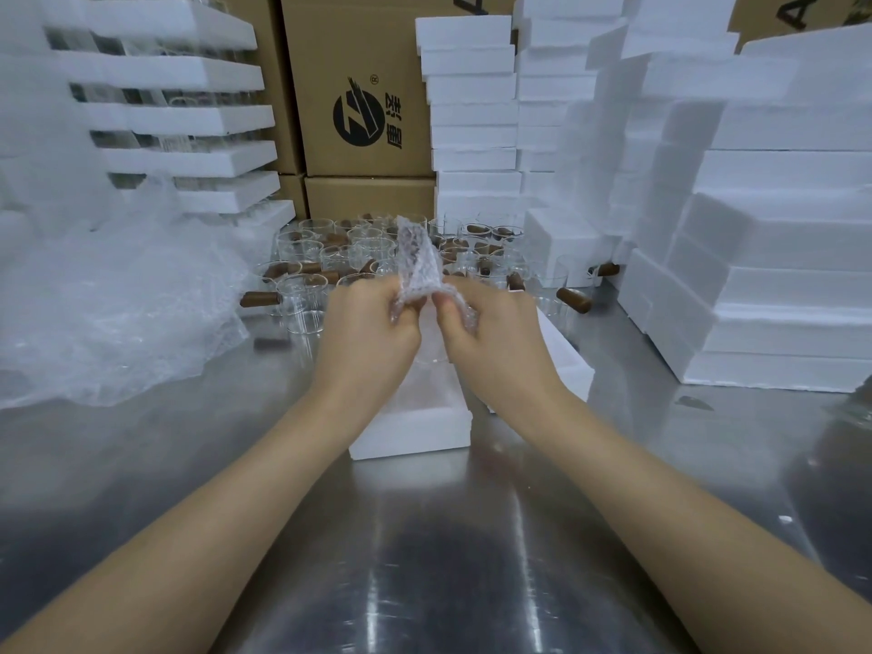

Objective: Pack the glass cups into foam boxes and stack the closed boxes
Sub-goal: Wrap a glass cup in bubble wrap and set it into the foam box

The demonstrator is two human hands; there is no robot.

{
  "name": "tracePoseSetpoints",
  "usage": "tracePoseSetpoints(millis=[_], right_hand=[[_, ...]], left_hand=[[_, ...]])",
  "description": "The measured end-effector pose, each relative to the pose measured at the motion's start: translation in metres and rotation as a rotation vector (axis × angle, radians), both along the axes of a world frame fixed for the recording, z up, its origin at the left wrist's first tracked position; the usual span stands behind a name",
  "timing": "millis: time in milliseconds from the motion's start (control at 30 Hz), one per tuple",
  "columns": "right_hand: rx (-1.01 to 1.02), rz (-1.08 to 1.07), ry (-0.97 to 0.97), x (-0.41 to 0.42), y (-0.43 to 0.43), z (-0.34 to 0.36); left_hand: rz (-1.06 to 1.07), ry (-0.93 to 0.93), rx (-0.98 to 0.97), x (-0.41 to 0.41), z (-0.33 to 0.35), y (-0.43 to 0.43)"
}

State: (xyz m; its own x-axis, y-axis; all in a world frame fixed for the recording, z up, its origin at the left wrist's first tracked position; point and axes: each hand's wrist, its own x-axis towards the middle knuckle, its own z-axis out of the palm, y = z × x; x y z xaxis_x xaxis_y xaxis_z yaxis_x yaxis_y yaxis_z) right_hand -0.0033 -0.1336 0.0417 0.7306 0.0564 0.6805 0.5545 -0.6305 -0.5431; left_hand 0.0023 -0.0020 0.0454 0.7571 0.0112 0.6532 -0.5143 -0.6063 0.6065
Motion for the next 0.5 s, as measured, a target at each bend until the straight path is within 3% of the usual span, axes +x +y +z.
tracePoseSetpoints(millis=[267, 500], right_hand=[[0.152, 0.091, 0.154, 0.0023, 0.0000, -0.0033], [0.252, 0.096, 0.284, 0.0095, -0.0014, 0.0009]], left_hand=[[0.032, -0.007, 0.063, 0.0016, -0.0056, -0.0015], [-0.062, 0.037, -0.093, -0.0020, 0.0025, -0.0039]])
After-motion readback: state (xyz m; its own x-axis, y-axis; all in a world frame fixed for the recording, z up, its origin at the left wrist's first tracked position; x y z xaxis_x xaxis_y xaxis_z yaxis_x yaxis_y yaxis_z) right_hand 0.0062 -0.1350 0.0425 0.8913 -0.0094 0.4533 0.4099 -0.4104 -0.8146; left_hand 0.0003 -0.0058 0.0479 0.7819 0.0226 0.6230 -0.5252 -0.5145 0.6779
